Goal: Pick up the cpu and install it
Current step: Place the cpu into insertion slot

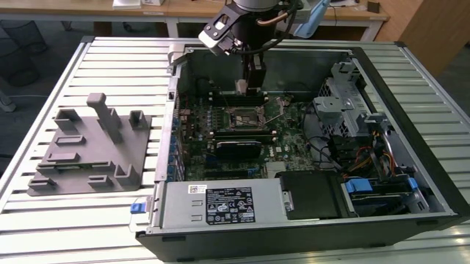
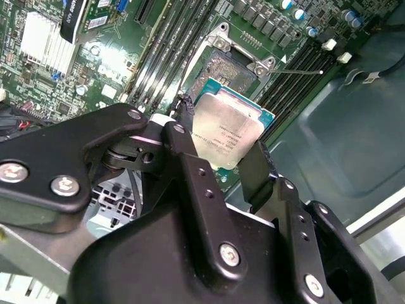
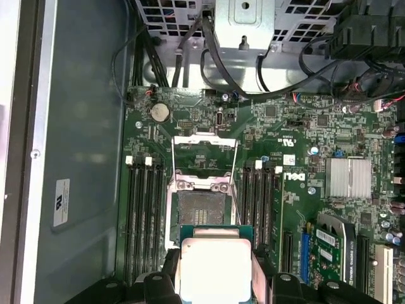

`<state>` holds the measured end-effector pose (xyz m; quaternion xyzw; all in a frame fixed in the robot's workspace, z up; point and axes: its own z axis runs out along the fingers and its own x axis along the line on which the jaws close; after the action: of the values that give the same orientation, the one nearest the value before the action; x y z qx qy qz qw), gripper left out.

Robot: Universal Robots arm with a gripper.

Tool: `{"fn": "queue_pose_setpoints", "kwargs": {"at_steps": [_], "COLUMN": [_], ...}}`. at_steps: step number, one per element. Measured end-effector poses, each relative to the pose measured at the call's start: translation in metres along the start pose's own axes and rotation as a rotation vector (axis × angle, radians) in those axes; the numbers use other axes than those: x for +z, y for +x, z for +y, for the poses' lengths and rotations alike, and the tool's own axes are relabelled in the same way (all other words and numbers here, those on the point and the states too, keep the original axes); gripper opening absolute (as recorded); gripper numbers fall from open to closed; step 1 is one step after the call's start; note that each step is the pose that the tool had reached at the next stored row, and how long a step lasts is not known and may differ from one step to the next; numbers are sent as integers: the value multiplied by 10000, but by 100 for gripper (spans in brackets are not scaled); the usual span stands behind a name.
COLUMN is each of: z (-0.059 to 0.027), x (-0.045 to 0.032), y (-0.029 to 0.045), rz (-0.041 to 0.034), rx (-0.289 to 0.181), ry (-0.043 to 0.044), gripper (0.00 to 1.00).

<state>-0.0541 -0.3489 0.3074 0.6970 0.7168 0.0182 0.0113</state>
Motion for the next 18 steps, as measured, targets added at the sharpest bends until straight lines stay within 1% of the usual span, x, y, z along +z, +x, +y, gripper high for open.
{"fn": "queue_pose_setpoints", "kwargs": {"at_steps": [18], "z": [-1], "x": [38], "y": [0], "rz": [1], "rx": [0], "ry": [-1], "gripper": [53]}}
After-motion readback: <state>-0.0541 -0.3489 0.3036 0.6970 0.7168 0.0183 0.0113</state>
